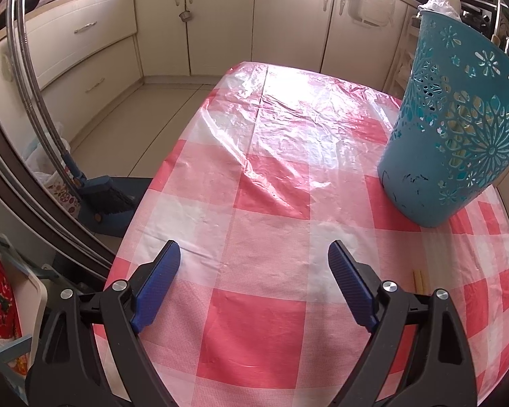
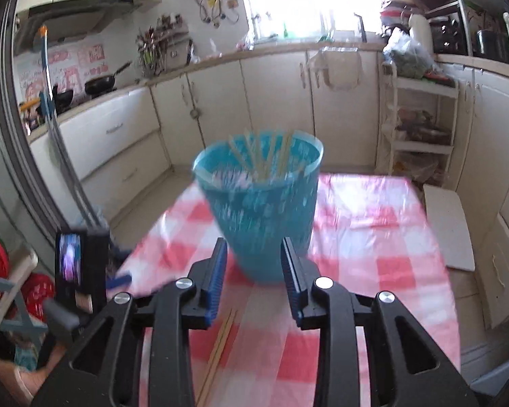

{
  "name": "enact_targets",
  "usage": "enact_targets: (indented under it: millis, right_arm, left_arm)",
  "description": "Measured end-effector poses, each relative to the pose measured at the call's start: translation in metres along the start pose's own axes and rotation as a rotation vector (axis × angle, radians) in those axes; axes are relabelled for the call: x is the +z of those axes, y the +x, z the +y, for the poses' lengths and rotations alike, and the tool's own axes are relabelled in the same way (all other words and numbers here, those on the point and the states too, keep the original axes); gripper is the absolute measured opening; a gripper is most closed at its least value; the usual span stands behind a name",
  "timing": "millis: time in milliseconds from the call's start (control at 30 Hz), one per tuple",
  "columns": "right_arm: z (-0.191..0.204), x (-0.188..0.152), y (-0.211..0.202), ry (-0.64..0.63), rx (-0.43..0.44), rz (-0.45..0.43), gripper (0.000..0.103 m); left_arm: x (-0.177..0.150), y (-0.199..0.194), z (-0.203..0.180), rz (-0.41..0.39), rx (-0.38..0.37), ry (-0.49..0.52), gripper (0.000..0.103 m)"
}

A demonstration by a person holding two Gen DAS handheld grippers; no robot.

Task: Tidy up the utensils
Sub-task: 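Return the open right gripper to the sticks on the cloth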

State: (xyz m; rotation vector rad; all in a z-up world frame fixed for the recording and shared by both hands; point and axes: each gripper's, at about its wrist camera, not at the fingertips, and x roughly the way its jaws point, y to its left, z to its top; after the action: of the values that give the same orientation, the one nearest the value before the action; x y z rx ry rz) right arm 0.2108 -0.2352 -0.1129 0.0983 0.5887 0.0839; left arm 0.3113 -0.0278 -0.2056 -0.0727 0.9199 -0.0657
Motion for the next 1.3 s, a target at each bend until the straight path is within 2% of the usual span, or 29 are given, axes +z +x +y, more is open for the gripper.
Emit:
enact_targets:
  millis: [133,267,633,733,800,967,1067,1167,1300]
  right_arm:
    - [0.007,-0.050,0.031,0.025,0.031,0.188,0.027]
    - [0.011,-0.064,0.051,0.029,0.035,0.256,0.025]
    - [0.019,-0.065,0.068,0.008,0.011,0.267,0.023]
    - [0.018,-0.064,0.071,0.004,0.007,0.272,0.018]
    - [0.016,-0.065,0.070,-0.016,-0.003,0.272,0.010]
    - [0.006,-0.064,0.066,-0.080,-0.041,0.276,0.009]
    - [-0.014,-0.062,0.060,-0.088,-0.075,0.285,0.009]
    - [-0.039,-0.061,0.054,-0.049,-0.095,0.291,0.009]
    - [-0.054,-0.062,0.050,0.011,-0.066,0.280,0.009]
  left_arm:
    - [0.000,0.001,0.001,0.003,-0.002,0.000,0.085]
    - [0.001,0.001,0.002,0.004,-0.007,-0.009,0.085]
    - [0.000,0.001,0.002,0.000,-0.013,-0.002,0.085]
    - [0.000,0.001,0.002,0.000,-0.013,-0.003,0.085]
    - [0.000,0.001,0.002,0.000,-0.012,-0.003,0.085]
    - [0.000,0.002,0.002,0.005,-0.017,0.000,0.085]
    - [-0.001,0.002,-0.001,0.013,-0.029,0.016,0.085]
    - [-0.006,-0.003,-0.012,0.032,-0.074,0.054,0.085]
    - [-0.021,-0.020,-0.039,0.033,-0.154,0.109,0.085]
